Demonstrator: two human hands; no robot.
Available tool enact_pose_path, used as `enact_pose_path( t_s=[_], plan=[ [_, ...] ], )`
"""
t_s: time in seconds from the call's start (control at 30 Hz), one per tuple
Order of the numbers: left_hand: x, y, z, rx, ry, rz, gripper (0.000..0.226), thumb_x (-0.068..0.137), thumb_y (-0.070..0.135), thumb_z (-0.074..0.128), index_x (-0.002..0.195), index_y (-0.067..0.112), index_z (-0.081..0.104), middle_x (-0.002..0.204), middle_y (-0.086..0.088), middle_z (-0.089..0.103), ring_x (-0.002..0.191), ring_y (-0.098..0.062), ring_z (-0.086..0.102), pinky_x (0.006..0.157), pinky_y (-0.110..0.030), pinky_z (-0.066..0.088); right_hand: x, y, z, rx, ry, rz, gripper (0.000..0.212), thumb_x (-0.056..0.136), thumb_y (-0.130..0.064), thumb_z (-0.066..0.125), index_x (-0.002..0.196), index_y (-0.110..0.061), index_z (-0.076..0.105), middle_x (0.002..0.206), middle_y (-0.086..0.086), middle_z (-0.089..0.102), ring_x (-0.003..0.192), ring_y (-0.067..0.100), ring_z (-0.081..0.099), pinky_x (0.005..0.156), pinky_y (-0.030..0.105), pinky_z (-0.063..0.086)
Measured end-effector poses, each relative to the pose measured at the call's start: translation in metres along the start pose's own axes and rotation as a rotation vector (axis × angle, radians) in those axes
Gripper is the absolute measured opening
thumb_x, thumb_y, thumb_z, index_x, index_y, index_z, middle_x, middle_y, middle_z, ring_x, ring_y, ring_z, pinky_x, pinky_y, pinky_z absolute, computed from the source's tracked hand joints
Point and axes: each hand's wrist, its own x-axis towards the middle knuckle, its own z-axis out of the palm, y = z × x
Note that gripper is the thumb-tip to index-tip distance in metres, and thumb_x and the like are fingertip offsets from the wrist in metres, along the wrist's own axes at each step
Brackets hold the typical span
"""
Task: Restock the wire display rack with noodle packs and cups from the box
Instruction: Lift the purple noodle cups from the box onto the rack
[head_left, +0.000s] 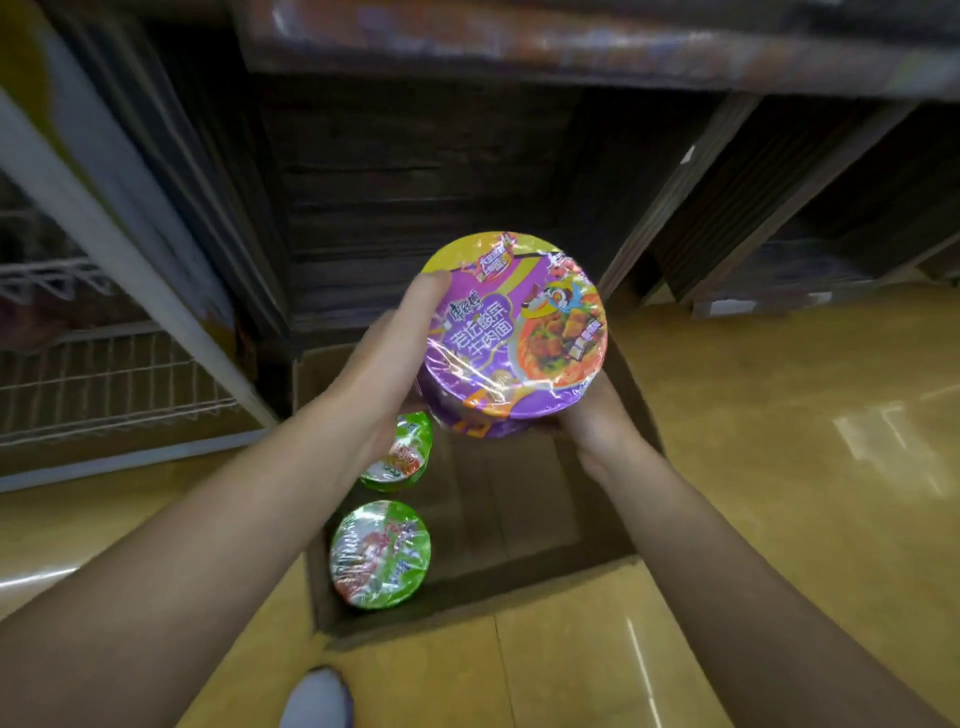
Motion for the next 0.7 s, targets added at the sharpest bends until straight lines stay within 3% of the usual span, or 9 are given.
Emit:
enact_pose_path(
  t_s=[0.17,0.33,0.43,0.57,0.63,0.7],
  plan=[
    [-0.108,0.089,-0.013,-0.041,0.06,-0.022,0.036,0.09,0.055,0.05,0.079,0.026,0.069,0.069,0.009,0.074,0.057,-0.003,0.068,0.073,-0.03,0.05,-0.084,-0.107,0.008,0.038,-0.06,0.046,0.017,0.099,-0.021,0.051,0.099,-0.025,0.068,0.094,-0.007,0.074,0.088,0.013,0.069,0.08,0.034,0.055],
    [-0.218,0.158,-0.035,-0.099,0.144,-0.01,0.036,0.092,0.053,0.048,0.083,0.025,0.069,0.072,0.01,0.075,0.056,0.0,0.067,0.059,-0.024,0.044,-0.165,-0.201,0.027,-0.005,-0.178,0.063,0.019,0.099,-0.025,0.051,0.092,-0.027,0.068,0.081,-0.014,0.075,0.076,0.006,0.07,0.071,0.029,0.055],
    [-0.27,0.189,-0.054,-0.129,0.158,0.004,0.036,0.093,0.052,0.048,0.085,0.025,0.07,0.08,0.007,0.076,0.06,-0.002,0.069,0.053,-0.018,0.048,-0.203,-0.242,0.045,-0.036,-0.202,0.059,0.019,0.099,-0.026,0.051,0.096,-0.026,0.07,0.092,-0.008,0.077,0.081,0.009,0.072,0.076,0.032,0.057],
    [-0.32,0.212,-0.098,-0.135,0.229,0.023,0.037,0.092,0.056,0.047,0.087,0.027,0.069,0.083,0.009,0.077,0.072,-0.008,0.07,0.066,-0.025,0.048,-0.236,-0.278,0.092,-0.081,-0.257,0.051,0.021,0.1,-0.032,0.05,0.1,-0.024,0.069,0.09,-0.008,0.076,0.083,0.012,0.072,0.076,0.033,0.057],
    [-0.334,0.218,-0.12,-0.135,0.246,0.023,0.037,0.091,0.058,0.047,0.084,0.029,0.069,0.084,0.01,0.076,0.078,-0.01,0.069,0.07,-0.029,0.048,-0.244,-0.286,0.116,-0.091,-0.253,0.038,0.02,0.101,-0.027,0.05,0.091,-0.023,0.067,0.081,-0.008,0.074,0.073,0.01,0.068,0.069,0.028,0.055],
    [-0.35,0.22,-0.156,-0.152,0.257,0.031,0.036,0.091,0.059,0.047,0.084,0.031,0.069,0.083,0.013,0.076,0.076,-0.007,0.07,0.069,-0.03,0.049,-0.256,-0.291,0.152,-0.109,-0.262,0.054,0.019,0.1,-0.026,0.052,0.086,-0.025,0.066,0.076,-0.007,0.073,0.076,0.013,0.067,0.074,0.033,0.054]
  ],
)
